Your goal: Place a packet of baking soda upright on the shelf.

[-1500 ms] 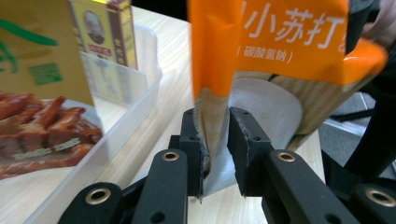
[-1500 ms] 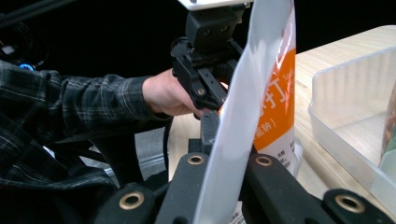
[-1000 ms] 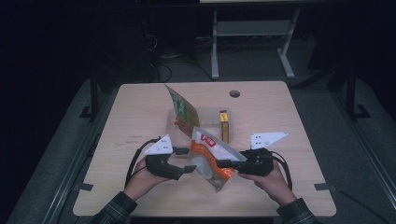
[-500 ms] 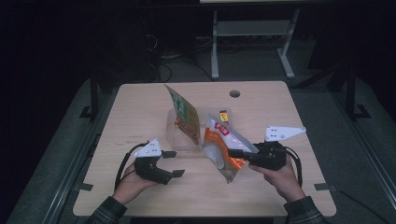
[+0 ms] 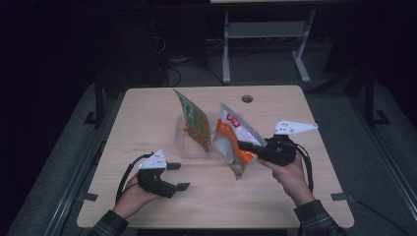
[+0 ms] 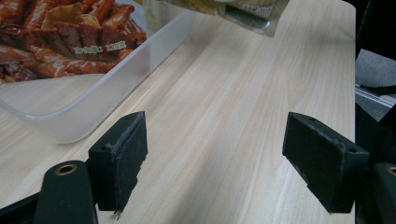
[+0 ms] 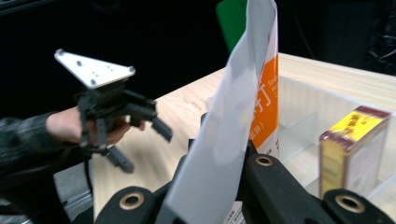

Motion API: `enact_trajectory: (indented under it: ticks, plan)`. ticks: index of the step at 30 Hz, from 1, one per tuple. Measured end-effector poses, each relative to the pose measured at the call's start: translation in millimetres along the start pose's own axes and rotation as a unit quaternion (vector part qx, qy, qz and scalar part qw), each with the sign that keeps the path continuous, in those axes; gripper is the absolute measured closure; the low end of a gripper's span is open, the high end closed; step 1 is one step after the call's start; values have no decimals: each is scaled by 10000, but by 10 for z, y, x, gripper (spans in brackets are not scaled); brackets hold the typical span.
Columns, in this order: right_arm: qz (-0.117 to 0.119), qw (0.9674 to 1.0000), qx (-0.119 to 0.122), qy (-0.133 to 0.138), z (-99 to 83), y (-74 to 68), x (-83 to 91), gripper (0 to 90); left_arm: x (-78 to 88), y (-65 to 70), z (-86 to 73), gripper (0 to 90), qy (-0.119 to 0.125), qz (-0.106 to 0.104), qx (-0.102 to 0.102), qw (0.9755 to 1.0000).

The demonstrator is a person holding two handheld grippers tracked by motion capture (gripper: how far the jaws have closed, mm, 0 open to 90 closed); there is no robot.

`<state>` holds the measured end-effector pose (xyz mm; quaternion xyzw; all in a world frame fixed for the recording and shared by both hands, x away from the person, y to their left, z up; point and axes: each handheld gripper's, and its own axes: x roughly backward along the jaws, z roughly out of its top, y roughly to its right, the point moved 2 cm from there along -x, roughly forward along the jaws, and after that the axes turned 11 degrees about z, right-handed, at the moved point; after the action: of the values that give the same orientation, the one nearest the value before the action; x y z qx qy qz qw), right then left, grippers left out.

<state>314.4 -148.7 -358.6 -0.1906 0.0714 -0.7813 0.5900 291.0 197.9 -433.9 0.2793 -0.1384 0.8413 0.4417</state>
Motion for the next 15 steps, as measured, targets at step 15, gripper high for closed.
enact_trajectory:
  ticks: [15]
  plan:
    - [-392, 9991, 36, 143, 339, 300, -265, 900, -19, -34, -17, 216, -26, -1, -14, 10000]
